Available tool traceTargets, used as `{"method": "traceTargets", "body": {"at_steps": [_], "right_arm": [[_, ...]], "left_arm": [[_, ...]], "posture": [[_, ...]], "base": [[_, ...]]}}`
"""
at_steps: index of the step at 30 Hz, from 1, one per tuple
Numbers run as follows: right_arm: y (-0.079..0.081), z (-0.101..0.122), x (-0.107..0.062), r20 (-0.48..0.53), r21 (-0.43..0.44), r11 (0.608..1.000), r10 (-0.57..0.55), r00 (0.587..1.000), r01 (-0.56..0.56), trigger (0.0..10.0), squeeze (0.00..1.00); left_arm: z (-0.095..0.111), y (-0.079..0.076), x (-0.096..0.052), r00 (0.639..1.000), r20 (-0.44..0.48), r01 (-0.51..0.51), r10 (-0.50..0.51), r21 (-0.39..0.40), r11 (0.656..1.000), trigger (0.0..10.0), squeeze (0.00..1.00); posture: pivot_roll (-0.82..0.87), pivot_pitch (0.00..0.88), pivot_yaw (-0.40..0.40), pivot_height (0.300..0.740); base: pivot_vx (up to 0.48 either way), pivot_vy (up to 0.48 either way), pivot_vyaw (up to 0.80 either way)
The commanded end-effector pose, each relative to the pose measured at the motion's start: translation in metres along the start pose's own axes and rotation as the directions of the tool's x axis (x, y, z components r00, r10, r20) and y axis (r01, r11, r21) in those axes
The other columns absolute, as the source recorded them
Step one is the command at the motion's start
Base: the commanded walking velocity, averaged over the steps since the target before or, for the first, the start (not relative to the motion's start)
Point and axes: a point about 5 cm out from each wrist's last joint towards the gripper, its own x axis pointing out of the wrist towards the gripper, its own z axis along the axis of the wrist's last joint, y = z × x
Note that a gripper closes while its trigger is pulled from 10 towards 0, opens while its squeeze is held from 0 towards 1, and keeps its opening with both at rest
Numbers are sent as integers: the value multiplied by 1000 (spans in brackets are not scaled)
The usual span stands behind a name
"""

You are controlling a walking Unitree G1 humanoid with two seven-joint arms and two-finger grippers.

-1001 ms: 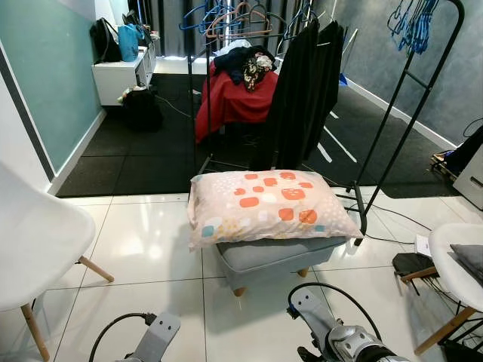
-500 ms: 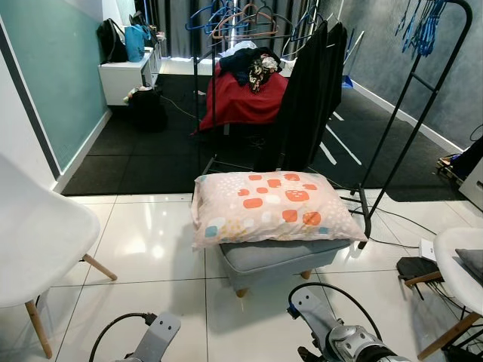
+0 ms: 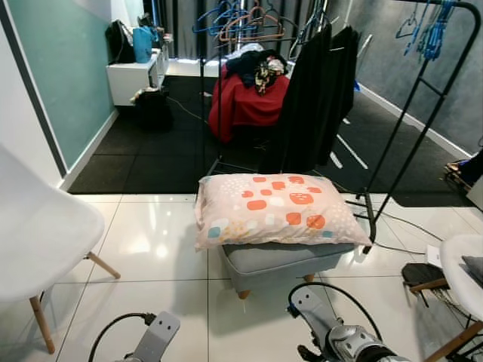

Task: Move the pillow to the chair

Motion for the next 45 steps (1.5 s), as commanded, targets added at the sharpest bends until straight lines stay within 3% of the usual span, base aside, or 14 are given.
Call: {"method": "traceTargets", "body": {"at_steps": [1,5,7,12,23,32,45], "right_arm": [[-3,3,-1,31,24,1000,-14,999,13,10000,0],[-2,3,-1,56,53,998,-18,998,15,10000,0],[-2,3,0,86,110,994,-19,996,9,10000,0],[-2,3,0,87,125,992,-18,996,7,10000,0],[-3,3,-1,71,102,995,-19,997,12,10000,0],[-4,2,-1,88,139,990,-27,996,15,10000,0],[-5,2,-1,86,143,990,-33,996,20,10000,0]], "left_arm": [[2,0,0,1000,17,-10,11,-30,999,10000,0],[2,0,0,999,28,-24,26,-60,998,10000,0],[2,-1,0,998,50,-24,31,-135,991,10000,0],[2,-3,0,998,61,-14,26,-198,980,10000,0],[3,-4,0,998,68,-3,18,-216,976,10000,0],[4,-5,1,997,76,10,8,-234,972,10000,0],[4,-5,1,997,75,1,17,-240,971,10000,0]], "posture": [[-148,0,-69,740],[-147,0,-70,740],[-148,0,-71,740],[-147,0,-70,740],[-143,0,-81,740],[-138,0,-83,740],[-143,0,-82,740]], "base": [[0,0,0],[0,0,0],[0,0,0],[0,0,0],[0,0,0],[0,0,0],[0,-390,0]]}}
